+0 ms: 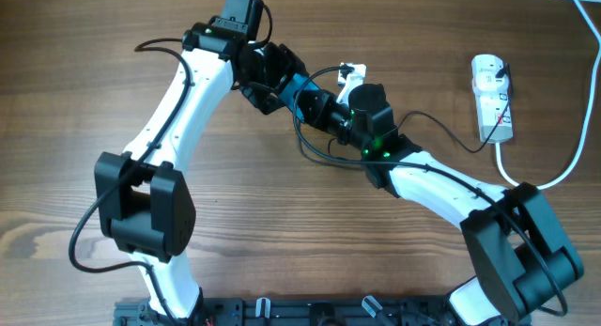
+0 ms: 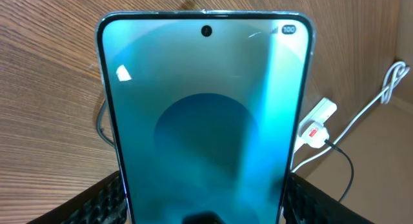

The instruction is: Plug charger to phone and switch on socket

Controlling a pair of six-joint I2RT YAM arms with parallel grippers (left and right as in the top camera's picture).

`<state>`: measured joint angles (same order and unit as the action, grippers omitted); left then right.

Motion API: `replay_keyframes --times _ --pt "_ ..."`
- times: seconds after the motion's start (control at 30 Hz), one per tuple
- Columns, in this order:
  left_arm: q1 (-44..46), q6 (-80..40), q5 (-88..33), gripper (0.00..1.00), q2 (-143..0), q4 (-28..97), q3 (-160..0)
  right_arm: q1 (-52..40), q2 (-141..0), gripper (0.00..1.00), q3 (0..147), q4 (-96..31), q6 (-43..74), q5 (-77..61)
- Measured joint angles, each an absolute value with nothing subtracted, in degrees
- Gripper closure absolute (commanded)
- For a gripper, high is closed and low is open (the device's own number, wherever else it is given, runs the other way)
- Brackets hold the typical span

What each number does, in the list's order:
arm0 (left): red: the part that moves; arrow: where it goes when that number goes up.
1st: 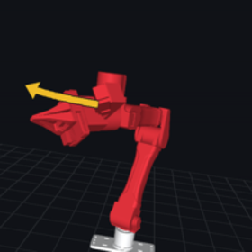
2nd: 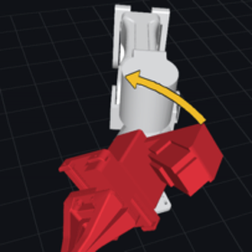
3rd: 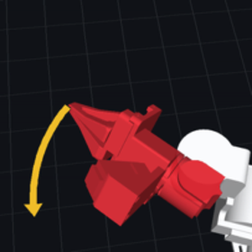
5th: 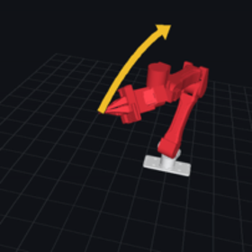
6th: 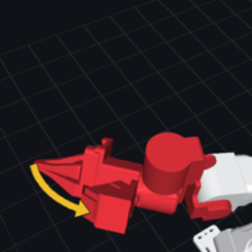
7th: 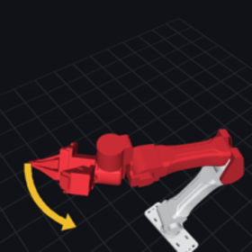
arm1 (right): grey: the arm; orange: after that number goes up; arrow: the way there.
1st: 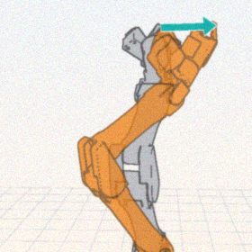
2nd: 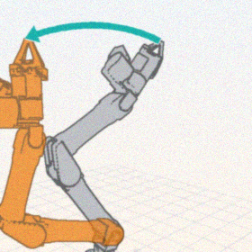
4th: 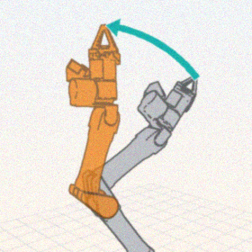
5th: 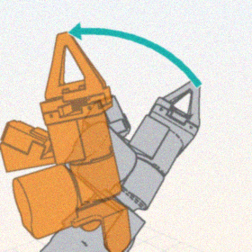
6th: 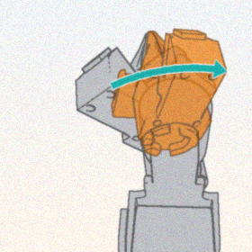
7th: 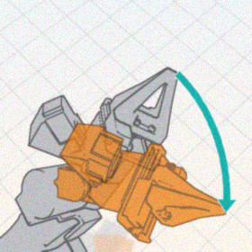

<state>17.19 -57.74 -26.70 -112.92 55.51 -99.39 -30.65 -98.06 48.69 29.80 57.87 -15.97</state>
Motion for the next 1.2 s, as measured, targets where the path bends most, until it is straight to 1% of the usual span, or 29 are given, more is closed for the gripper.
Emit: replay_keyframes --times 0.13,0.2,0.43,0.6,0.67,0.77,0.93,1.07,1.2 --pt "17.21 -57.63 -27.29 0.04 -112.88 55.29 -99.42 -30.61 -98.15 0.96 48.69 31.38 60.51 -17.37" --pt "17.26 -57.71 -27.53 0.00 -112.88 55.27 -99.42 -30.68 -98.15 0.96 48.69 31.44 61.43 -18.37" --pt "16.71 -56.88 -27.92 0.00 -112.86 55.29 -99.42 -29.47 -98.15 0.96 48.69 29.63 62.15 -20.60" --pt "11.92 -52.16 -30.81 0.00 -112.86 55.24 -99.42 -25.98 -98.15 0.96 48.69 28.14 61.47 -23.70" --pt "9.65 -49.15 -33.17 0.00 -112.86 55.05 -99.42 -24.27 -98.15 0.96 48.69 28.12 61.39 -25.98" --pt "5.50 -41.08 -39.59 0.00 -112.86 55.07 -99.44 -20.99 -98.15 0.96 48.69 28.12 61.25 -30.76" --pt "1.91 -29.43 -51.40 0.00 -112.86 55.16 -99.44 -15.49 -97.17 0.95 48.69 27.14 61.25 -38.44" --pt "1.39 -24.12 -56.69 0.00 -112.86 56.62 -99.46 -11.79 -91.59 0.95 48.71 20.93 60.05 -42.30" --pt "1.48 -21.82 -58.67 0.00 -112.86 57.10 -99.46 -9.26 -80.73 0.96 48.71 5.39 54.83 -41.23"
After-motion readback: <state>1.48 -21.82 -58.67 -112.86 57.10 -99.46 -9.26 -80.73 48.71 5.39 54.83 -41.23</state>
